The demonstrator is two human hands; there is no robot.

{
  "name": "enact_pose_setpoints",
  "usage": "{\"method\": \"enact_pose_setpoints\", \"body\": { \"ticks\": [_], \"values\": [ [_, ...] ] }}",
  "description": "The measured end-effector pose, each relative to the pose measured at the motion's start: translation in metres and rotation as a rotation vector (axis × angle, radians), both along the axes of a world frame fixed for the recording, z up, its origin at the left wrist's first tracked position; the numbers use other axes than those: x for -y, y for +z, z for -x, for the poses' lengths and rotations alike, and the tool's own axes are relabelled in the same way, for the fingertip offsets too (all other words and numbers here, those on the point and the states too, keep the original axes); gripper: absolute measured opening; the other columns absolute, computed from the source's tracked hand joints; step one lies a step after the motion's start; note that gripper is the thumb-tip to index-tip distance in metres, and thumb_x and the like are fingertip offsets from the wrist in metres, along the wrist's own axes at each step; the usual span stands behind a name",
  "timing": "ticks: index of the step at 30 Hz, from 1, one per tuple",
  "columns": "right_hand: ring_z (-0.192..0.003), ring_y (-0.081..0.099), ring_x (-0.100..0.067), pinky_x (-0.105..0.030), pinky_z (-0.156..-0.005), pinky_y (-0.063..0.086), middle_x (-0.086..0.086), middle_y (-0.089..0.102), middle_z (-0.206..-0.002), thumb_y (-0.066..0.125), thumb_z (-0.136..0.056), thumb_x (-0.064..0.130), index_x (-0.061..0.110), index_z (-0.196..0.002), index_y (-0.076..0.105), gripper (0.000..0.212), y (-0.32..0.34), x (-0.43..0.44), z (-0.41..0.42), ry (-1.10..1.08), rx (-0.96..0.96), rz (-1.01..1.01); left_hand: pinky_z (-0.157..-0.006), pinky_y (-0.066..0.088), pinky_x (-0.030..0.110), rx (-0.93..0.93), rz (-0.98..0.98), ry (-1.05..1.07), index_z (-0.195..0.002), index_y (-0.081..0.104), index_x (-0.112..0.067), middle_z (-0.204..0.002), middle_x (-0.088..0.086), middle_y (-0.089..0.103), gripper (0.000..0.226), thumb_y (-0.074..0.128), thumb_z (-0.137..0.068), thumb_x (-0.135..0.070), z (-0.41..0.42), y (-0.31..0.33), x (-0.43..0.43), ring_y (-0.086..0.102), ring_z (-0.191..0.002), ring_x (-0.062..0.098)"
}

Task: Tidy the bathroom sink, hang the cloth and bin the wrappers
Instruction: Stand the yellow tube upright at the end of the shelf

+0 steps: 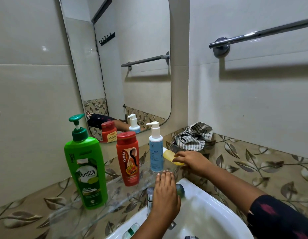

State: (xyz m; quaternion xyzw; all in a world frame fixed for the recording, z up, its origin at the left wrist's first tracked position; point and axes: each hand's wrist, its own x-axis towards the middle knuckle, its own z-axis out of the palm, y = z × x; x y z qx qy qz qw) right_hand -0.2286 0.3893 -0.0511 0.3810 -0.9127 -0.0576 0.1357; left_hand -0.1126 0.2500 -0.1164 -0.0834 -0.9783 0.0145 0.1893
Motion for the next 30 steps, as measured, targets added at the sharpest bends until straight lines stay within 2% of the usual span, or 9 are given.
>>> {"method": "enact_pose_setpoints", "body": {
  "ticks": [2, 4, 6, 7, 13, 17, 21, 26, 30],
  "values": [
    [-0.12, 0.049, -0.025, -0.037, -0.092, 0.045, -0.003, 0.044, -0.141, 0.059, -0.087, 0.018, 0.029, -0.136, 0.042, 0.053, -0.002, -0.001, 0.001, -0.005, -0.006, -0.015, -0.116, -0.004, 0.046, 0.02, 0.01, 0.022, -0.146, 0.011, -0.002, -0.155, 0.019, 0.016, 0.071, 0.044, -0.09, -0.03, 0.001, -0.001, -0.001, 0.011, -0.143, 0.031],
    [-0.118, 0.049, -0.026, -0.037, -0.091, 0.046, -0.004, 0.044, -0.14, 0.06, -0.087, 0.016, 0.029, -0.138, 0.039, 0.056, -0.006, 0.0, 0.001, -0.013, -0.011, -0.008, -0.116, 0.017, 0.047, 0.021, -0.001, 0.042, -0.14, 0.034, -0.002, -0.147, 0.018, 0.038, 0.074, 0.059, -0.079, -0.036, -0.001, 0.001, -0.001, 0.032, -0.137, 0.03],
    [-0.117, 0.049, -0.026, -0.038, -0.089, 0.047, -0.005, 0.043, -0.139, 0.06, -0.086, 0.013, 0.029, -0.138, 0.038, 0.058, -0.009, 0.002, 0.001, -0.026, -0.022, 0.008, -0.098, 0.047, 0.041, 0.03, -0.015, 0.024, -0.114, 0.066, -0.007, -0.118, 0.01, 0.068, 0.075, 0.077, -0.05, -0.045, -0.004, 0.003, -0.001, 0.062, -0.112, 0.023],
    [-0.116, 0.048, -0.026, -0.038, -0.088, 0.048, -0.006, 0.043, -0.138, 0.059, -0.086, 0.012, 0.029, -0.138, 0.038, 0.059, -0.011, 0.002, 0.001, -0.034, -0.025, 0.028, -0.09, 0.053, 0.038, -0.004, -0.016, 0.006, -0.103, 0.072, -0.009, -0.106, 0.006, 0.073, 0.074, 0.08, -0.039, -0.046, -0.006, 0.003, -0.002, 0.067, -0.101, 0.02],
    [-0.106, 0.055, -0.029, -0.038, -0.077, 0.049, -0.016, 0.054, -0.122, 0.054, -0.087, 0.009, 0.022, -0.133, 0.048, 0.048, -0.009, 0.004, -0.005, -0.042, -0.084, 0.108, -0.086, 0.055, 0.038, -0.027, 0.004, 0.022, -0.099, 0.073, -0.009, -0.103, 0.005, 0.074, 0.074, 0.081, -0.035, -0.044, -0.006, 0.001, -0.001, 0.069, -0.098, 0.019],
    [-0.058, 0.062, -0.022, -0.025, -0.038, 0.045, -0.01, 0.065, -0.074, 0.084, -0.054, 0.008, 0.012, -0.099, 0.071, 0.047, 0.001, 0.004, -0.02, -0.07, -0.27, 0.145, -0.086, 0.055, 0.038, -0.002, 0.006, 0.02, -0.1, 0.073, -0.009, -0.104, 0.005, 0.074, 0.075, 0.081, -0.035, -0.045, -0.005, 0.001, 0.0, 0.069, -0.098, 0.02],
    [-0.066, 0.066, -0.027, -0.029, -0.043, 0.044, -0.01, 0.063, -0.095, 0.067, -0.08, 0.009, 0.011, -0.113, 0.062, 0.033, 0.013, 0.005, -0.019, -0.201, -0.23, 0.259, -0.086, 0.055, 0.037, -0.023, 0.033, 0.025, -0.1, 0.073, -0.01, -0.103, 0.005, 0.074, 0.074, 0.082, -0.035, -0.045, -0.006, 0.0, 0.002, 0.069, -0.097, 0.019],
    [-0.083, 0.063, -0.034, -0.034, -0.055, 0.038, -0.011, 0.053, -0.116, 0.05, -0.089, 0.008, 0.013, -0.122, 0.051, 0.034, 0.03, 0.009, -0.004, -0.254, -0.21, 0.257, -0.087, 0.054, 0.035, -0.059, 0.061, 0.016, -0.102, 0.072, -0.01, -0.104, 0.004, 0.073, 0.073, 0.082, -0.037, -0.043, -0.002, -0.004, 0.002, 0.069, -0.097, 0.019],
    [-0.093, 0.061, -0.031, -0.036, -0.063, 0.047, -0.01, 0.053, -0.113, 0.051, -0.089, 0.011, 0.015, -0.119, 0.052, 0.031, 0.048, 0.019, 0.007, -0.228, -0.178, 0.211, -0.088, 0.055, 0.035, -0.04, 0.06, 0.005, -0.105, 0.072, -0.009, -0.106, 0.005, 0.073, 0.073, 0.08, -0.037, -0.037, 0.001, -0.007, 0.004, 0.068, -0.101, 0.02]
  ]
}}
